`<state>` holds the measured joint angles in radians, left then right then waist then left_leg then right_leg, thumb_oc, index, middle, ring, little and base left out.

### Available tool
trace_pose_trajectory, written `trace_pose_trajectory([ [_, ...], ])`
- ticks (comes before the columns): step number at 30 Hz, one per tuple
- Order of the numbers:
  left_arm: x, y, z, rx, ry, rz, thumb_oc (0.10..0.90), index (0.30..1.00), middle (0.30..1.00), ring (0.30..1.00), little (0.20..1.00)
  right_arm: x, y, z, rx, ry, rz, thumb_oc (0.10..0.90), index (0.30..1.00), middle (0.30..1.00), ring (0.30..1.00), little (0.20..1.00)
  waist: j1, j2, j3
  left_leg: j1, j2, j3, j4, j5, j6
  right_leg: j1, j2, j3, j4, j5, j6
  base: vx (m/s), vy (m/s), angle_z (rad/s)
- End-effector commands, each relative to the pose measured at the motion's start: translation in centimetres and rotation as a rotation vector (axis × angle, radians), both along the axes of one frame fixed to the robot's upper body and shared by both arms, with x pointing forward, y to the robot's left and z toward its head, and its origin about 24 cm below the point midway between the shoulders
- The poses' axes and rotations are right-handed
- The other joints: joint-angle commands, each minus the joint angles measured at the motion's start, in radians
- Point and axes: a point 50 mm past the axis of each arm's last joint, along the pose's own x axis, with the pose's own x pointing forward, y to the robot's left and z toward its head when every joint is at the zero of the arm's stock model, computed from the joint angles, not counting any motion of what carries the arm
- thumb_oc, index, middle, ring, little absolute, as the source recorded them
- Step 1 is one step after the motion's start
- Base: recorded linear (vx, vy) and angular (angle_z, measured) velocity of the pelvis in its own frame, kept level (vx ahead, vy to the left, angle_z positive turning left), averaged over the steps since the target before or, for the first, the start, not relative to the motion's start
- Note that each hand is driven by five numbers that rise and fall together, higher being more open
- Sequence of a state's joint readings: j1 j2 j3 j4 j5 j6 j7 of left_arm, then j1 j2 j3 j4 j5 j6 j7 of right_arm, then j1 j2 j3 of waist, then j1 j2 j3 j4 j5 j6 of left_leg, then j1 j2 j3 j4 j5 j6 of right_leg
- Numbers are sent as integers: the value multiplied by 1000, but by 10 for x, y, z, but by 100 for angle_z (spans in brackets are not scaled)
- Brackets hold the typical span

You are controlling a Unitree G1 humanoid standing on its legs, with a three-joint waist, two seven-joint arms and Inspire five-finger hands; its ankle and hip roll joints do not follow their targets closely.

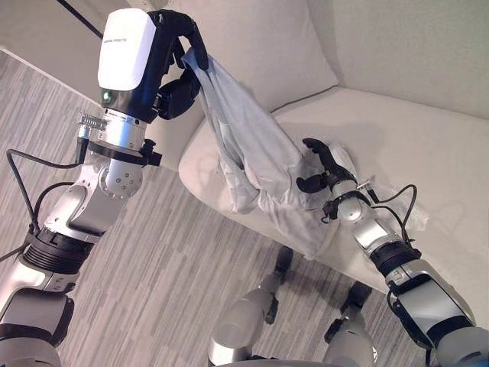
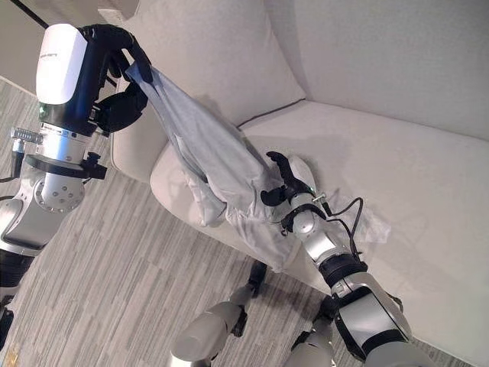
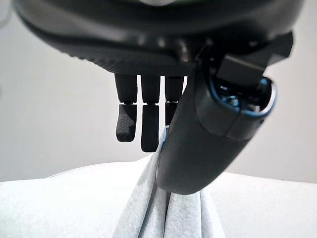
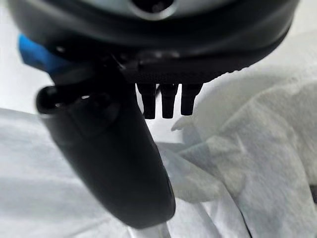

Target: Hang the clothes on the sofa on the clothes rack.

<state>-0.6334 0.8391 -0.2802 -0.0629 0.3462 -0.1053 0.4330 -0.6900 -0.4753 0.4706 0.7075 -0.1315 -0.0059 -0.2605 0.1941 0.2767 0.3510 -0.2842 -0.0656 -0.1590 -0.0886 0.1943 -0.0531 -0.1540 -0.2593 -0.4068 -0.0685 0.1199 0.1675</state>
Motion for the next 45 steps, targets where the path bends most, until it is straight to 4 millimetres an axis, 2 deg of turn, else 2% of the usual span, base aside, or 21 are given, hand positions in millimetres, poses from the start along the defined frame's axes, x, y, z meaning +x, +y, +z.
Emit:
trace_pose_trajectory([
  [1, -26, -21, 80, -155, -364, -148, 400, 300, 300, 300, 300, 19, 41, 52, 125, -181, 121, 577, 566, 566, 566, 566, 24, -20, -12, 25, -5, 58, 6, -105, -54, -66, -119, 103, 161, -38, 56, -12, 12, 15],
  [2, -27, -23, 81, -164, -373, -162, 400, 300, 300, 300, 300, 22, 37, 51, 149, -162, 90, 422, 333, 333, 333, 333, 32, -13, -9, 19, -7, 54, 8, -103, -54, -69, -122, 99, 164, -40, 56, -17, 5, 16],
  [3, -28, -25, 84, -178, -383, -176, 400, 300, 300, 300, 300, 23, 37, 49, 190, -147, 82, 400, 300, 300, 300, 300, 37, -10, -9, 14, -9, 50, 8, -102, -54, -72, -123, 96, 164, -40, 57, -17, -1, 11],
  [5, -28, -25, 84, -178, -383, -176, 400, 300, 300, 300, 300, 23, 37, 49, 190, -147, 82, 400, 300, 300, 300, 300, 37, -10, -9, 14, -9, 50, 8, -102, -54, -72, -123, 96, 164, -40, 57, -3, 0, 5],
  [8, -32, -30, 96, -239, -445, -212, 400, 300, 300, 300, 300, 27, 30, 48, 389, -140, 10, 400, 300, 300, 300, 300, 58, 4, -9, 1, -13, 33, 9, -102, -55, -68, -131, 71, 167, -45, 61, 3, 1, 8],
  [14, -31, -28, 98, -223, -449, -190, 400, 300, 300, 300, 300, 23, 31, 43, 375, -137, 28, 400, 300, 300, 300, 300, 54, -13, -14, 5, -14, 30, 12, -110, -52, -59, -132, 64, 171, -46, 62, 16, 5, 10],
  [17, -28, -11, 88, -218, -417, -112, 400, 300, 300, 300, 300, 13, 21, 41, 285, -170, 48, 400, 300, 300, 300, 300, 38, -52, -21, 21, -8, 43, 13, -119, -51, -44, -124, 74, 159, -45, 61, 15, -4, 3],
  [18, -28, -10, 87, -219, -416, -110, 400, 300, 300, 300, 300, 13, 21, 40, 283, -168, 48, 400, 300, 300, 300, 300, 37, -51, -21, 23, -8, 44, 13, -120, -51, -43, -124, 74, 159, -45, 61, 26, -10, 8],
  [20, -28, 5, 77, -201, -382, -42, 400, 300, 300, 300, 300, 1, 14, 47, 211, -224, 82, 400, 300, 300, 300, 300, 15, -85, -30, 37, 0, 57, 10, -127, -51, -30, -114, 82, 144, -40, 62, 27, -30, 5],
  [22, -29, 24, 70, -187, -369, 40, 400, 300, 300, 300, 300, -12, 0, 60, 195, -308, 91, 400, 300, 300, 300, 300, -7, -123, -39, 54, 9, 69, 7, -136, -51, -16, -104, 83, 131, -33, 63, 23, -55, -2],
  [23, -30, 24, 68, -188, -366, 41, 400, 300, 300, 300, 300, -13, 0, 59, 193, -303, 91, 400, 300, 300, 300, 300, -8, -122, -42, 55, 8, 69, 7, -136, -51, -13, -104, 82, 128, -32, 63, 34, -83, -5],
  [24, -33, 39, 59, -172, -339, 104, 400, 300, 300, 300, 300, -28, -14, 78, 175, -398, 110, 400, 300, 300, 300, 300, -29, -157, -59, 74, 18, 81, 5, -144, -50, 6, -95, 79, 115, -28, 63, 42, -79, -9],
  [26, -35, 52, 48, -149, -295, 159, 400, 300, 300, 300, 300, -40, -26, 88, 189, -455, 108, 400, 300, 300, 300, 300, -45, -186, -87, 98, 25, 91, 3, -151, -51, 36, -85, 73, 94, -27, 64, 82, -136, -7],
  [27, -39, 67, 40, -140, -267, 222, 400, 300, 300, 300, 300, -51, -36, 110, 189, -529, 137, 400, 300, 300, 300, 300, -62, -219, -119, 129, 37, 106, 2, -160, -54, 65, -66, 76, 74, -25, 65, 76, -167, -8],
  [28, -41, 74, 35, -141, -249, 247, 400, 300, 300, 300, 300, -54, -38, 119, 189, -557, 144, 400, 300, 300, 300, 300, -65, -232, -137, 148, 42, 116, 1, -164, -55, 82, -60, 77, 63, -26, 65, 24, -120, -14],
  [30, -43, 80, 28, -147, -224, 271, 400, 300, 300, 300, 300, -56, -40, 126, 182, -584, 152, 400, 300, 300, 300, 300, -68, -241, -154, 164, 44, 125, 1, -162, -54, 96, -53, 83, 53, -20, 62, 10, -79, -21],
  [32, -44, 94, 18, -156, -181, 325, 400, 300, 300, 300, 300, -61, -41, 157, 148, -667, 193, 400, 300, 300, 300, 300, -71, -265, -190, 208, 58, 144, 2, -174, -60, 129, -32, 96, 50, -35, 57, 33, -137, -35],
  [35, -48, 105, 7, -173, -138, 365, 400, 300, 300, 300, 300, -64, -39, 170, 137, -692, 238, 400, 300, 300, 300, 300, -70, -278, -222, 246, 70, 158, 1, -172, -66, 164, -14, 105, 44, -42, 46, 6, -126, -27],
  [36, -49, 112, 2, -173, -114, 391, 400, 300, 300, 300, 300, -68, -39, 186, 82, -719, 263, 400, 300, 300, 300, 300, -68, -290, -252, 280, 86, 163, 1, -177, -76, 197, 5, 106, 43, -63, 38, 6, -139, -22],
  [41, -54, 125, -6, -165, -67, 442, 400, 300, 300, 300, 300, -74, -38, 208, 5, -735, 317, 400, 300, 300, 300, 300, -68, -308, -305, 327, 126, 158, 2, -165, -93, 249, 52, 110, 42, -98, 10, -20, -173, -5],
  [45, -61, 133, -5, -161, -69, 469, 400, 300, 300, 300, 300, -76, -31, 229, -76, -762, 362, 400, 300, 300, 300, 300, -45, -310, -303, 327, 145, 150, 25, -137, -114, 288, 80, 106, 17, -113, -4, -102, -95, -5],
])
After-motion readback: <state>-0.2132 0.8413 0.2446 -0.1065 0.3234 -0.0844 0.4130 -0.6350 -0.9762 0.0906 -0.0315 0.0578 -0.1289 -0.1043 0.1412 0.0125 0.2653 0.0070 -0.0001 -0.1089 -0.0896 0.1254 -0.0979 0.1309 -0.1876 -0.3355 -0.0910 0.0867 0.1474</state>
